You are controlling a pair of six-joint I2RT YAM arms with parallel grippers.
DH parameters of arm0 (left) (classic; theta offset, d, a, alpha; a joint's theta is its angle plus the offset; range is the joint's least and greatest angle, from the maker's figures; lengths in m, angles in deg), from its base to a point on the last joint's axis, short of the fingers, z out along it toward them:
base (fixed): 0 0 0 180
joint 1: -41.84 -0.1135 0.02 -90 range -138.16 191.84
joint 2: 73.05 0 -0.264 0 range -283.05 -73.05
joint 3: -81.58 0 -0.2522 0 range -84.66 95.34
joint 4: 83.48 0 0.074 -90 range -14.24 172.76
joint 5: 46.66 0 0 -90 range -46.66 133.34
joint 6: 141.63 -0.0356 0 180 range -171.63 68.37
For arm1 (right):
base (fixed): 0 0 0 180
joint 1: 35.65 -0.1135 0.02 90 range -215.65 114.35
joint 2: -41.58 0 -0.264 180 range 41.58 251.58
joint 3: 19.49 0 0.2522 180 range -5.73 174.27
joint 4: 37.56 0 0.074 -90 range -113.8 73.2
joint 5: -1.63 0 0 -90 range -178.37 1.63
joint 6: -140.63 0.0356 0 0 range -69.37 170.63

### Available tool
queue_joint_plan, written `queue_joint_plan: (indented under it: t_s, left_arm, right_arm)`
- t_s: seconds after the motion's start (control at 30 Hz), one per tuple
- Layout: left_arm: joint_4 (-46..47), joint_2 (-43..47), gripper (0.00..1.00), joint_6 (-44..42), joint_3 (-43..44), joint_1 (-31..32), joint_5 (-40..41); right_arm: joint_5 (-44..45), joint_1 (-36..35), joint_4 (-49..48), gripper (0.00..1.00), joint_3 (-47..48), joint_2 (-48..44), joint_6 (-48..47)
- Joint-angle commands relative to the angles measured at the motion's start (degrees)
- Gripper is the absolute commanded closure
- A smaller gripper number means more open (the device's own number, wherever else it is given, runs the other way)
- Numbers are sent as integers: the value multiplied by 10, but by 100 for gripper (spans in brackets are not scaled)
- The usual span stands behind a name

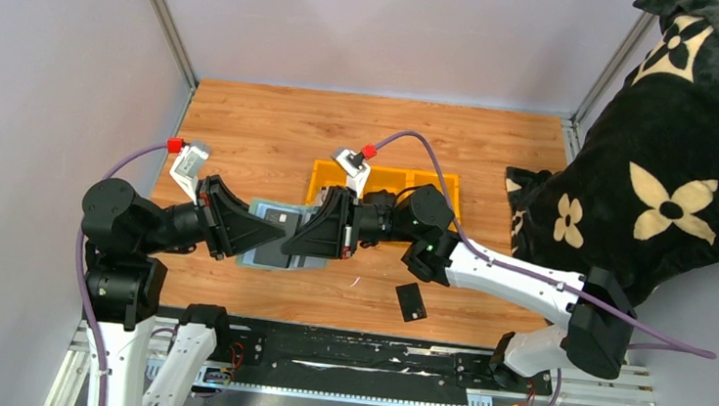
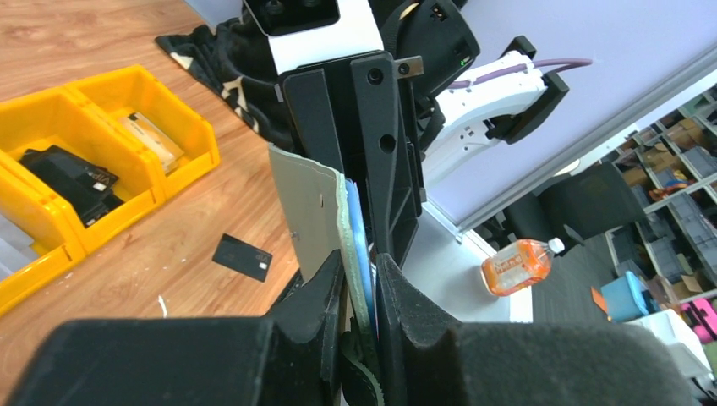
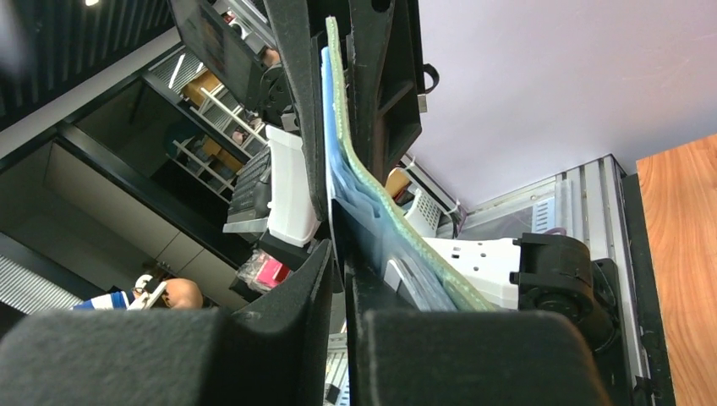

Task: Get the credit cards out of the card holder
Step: Remove the credit card from the card holder.

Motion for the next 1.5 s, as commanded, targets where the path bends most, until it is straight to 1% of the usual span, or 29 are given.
queue_joint_plan:
  t_s: [0.0, 0.03, 0.1, 0.33, 0.4, 0.43, 0.5, 0.6, 0.8, 0.97, 1.07, 1.13, 1.17, 1.23, 1.33, 1.47]
  left_arm:
    - [38, 9, 81, 47, -5, 0, -46]
    - [39, 9, 81, 48, -5, 0, -48]
    - [40, 10, 83, 49, -5, 0, -50]
    - [42, 11, 84, 50, -2, 0, -53]
    - [43, 11, 84, 50, -1, 0, -54]
    - [46, 12, 84, 50, -1, 0, -53]
    - [48, 12, 85, 51, 0, 0, -54]
    - [53, 12, 85, 56, 1, 0, -54]
    - [56, 5, 85, 55, 8, 0, -56]
    - [63, 1, 84, 60, 10, 0, -51]
    - [66, 1, 88, 60, 11, 0, -50]
    - [67, 0, 93, 54, 12, 0, -51]
    - [63, -1, 94, 44, 14, 0, -51]
    - [26, -5, 95, 1, 25, 0, -44]
    - [-63, -16, 97, -87, 50, 0, -22]
    - [-99, -21, 97, -132, 58, 0, 11]
  right_arm:
    - [-6, -1, -76, 83, -24, -19, 23]
    - [-6, 0, -86, 79, -27, -20, 27]
    - [-2, 1, -105, 77, -34, -20, 37]
    - [-1, 9, -199, 77, -39, -2, 101]
    - [-2, 9, -202, 77, -39, -1, 102]
    - [-2, 9, -200, 79, -39, -2, 100]
    - [-1, 9, -196, 89, -42, -5, 98]
    - [1, 12, -195, 100, -47, -11, 97]
    - [2, 29, -178, 100, -75, -40, 85]
    - [2, 30, -155, 100, -78, -55, 67]
    - [-6, 31, -147, 100, -73, -53, 67]
    - [-22, 43, -128, 100, -71, -57, 66]
    - [-29, 61, -109, 100, -73, -68, 64]
    - [-36, 93, -71, 100, -86, -99, 47]
    - [-27, 154, 60, 100, -104, -166, -16]
    - [-20, 240, 276, 100, -96, -223, -110]
